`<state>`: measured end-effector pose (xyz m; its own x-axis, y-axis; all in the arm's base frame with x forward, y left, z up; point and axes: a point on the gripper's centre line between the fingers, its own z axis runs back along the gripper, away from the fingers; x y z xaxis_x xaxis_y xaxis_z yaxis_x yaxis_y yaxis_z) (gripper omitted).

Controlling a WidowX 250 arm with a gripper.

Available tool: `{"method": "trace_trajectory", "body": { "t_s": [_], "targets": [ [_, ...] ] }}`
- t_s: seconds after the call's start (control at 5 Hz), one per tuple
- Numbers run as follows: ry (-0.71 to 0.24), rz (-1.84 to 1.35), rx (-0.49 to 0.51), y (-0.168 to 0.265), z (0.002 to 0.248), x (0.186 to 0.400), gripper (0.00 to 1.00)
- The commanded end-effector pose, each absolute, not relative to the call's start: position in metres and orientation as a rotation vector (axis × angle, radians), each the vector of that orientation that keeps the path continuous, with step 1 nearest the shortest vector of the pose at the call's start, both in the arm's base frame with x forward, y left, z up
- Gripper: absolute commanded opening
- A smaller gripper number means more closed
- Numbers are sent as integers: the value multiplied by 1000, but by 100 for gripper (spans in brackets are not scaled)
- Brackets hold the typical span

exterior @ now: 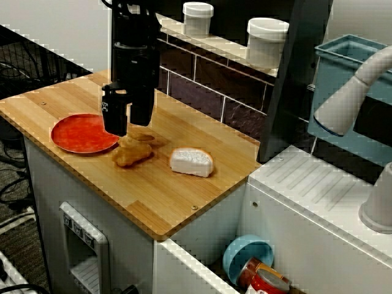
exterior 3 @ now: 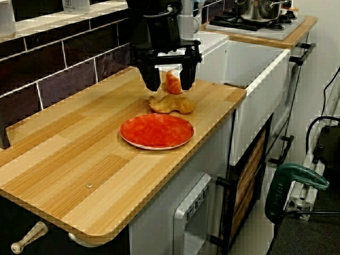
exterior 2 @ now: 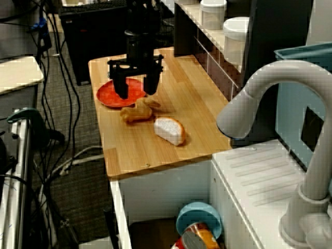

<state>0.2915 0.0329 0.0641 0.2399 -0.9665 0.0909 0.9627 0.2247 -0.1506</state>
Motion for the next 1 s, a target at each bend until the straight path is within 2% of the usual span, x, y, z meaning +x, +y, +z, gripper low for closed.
{"method": "trace_trajectory", "body": {
  "t_s": [0.0,0.2,0.6,0.8],
  "targets": [
    [-60,-1257,-190,40,84,299,100],
    [-76,-1239,-191,40,83,300,100],
    [-114,-1197,-107,35,79,303,100],
    [-121,-1185,-97,35,79,305,100]
  ]
}}
